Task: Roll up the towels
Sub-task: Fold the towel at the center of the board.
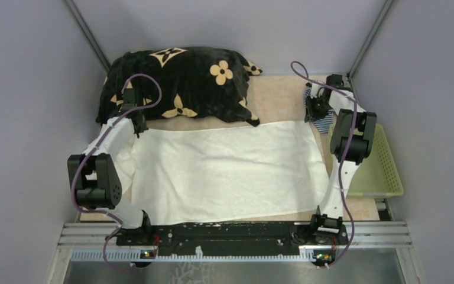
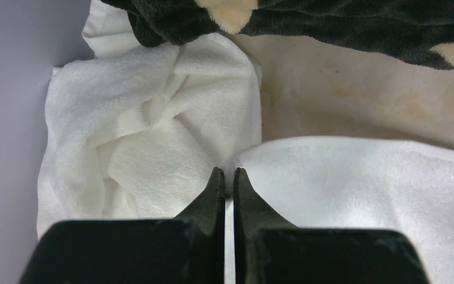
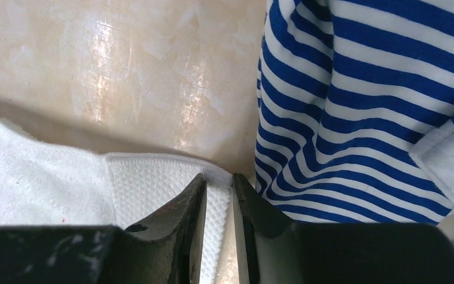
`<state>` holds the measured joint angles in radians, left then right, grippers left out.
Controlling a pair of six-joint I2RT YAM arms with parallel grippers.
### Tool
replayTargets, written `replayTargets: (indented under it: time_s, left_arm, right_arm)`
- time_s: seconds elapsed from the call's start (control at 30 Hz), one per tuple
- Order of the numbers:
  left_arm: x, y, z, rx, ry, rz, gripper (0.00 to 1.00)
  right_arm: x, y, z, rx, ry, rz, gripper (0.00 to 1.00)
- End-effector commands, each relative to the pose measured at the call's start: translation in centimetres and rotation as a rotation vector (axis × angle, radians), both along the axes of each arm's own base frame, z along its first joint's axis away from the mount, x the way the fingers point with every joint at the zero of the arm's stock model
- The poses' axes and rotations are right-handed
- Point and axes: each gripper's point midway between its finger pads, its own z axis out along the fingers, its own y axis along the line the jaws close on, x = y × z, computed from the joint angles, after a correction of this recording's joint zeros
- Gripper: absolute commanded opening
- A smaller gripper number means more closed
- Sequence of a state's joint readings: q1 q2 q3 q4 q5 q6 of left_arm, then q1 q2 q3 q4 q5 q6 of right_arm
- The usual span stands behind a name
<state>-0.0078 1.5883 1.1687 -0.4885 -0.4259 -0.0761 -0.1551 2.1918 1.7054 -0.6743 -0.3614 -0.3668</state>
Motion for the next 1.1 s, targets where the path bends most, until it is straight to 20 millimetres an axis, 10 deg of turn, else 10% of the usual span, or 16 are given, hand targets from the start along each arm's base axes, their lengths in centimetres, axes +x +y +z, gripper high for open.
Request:
replayTargets:
  time_s: [0.0,0.6,0.77,1.07]
  left_arm:
    - [0.4,-0.1,0.9,-0.025,-0.023,0.008,0.0]
    - [0.9,-0.4,1.3,-0.064,-0.044,0.003,0.0]
    - [1.5,0.1,2.3,-0.093,-0.082,0.016,0.0]
    - [2.7,1.4,4.3,-0.154,-0.17,0.031,0.0]
  right_arm:
    - [-1.3,0.7,-1.1,0.043,0.052,0.036,0.26]
    - [-3.1,-0.4,-4.2,-0.192,0.129,0.081,0.19]
    - [-0.5,-1.4,-0.3,-0.243,0.018,0.041,0.0]
    - [3.0,-5.2,9.2,-0.291,-0.244,-0.13,0.0]
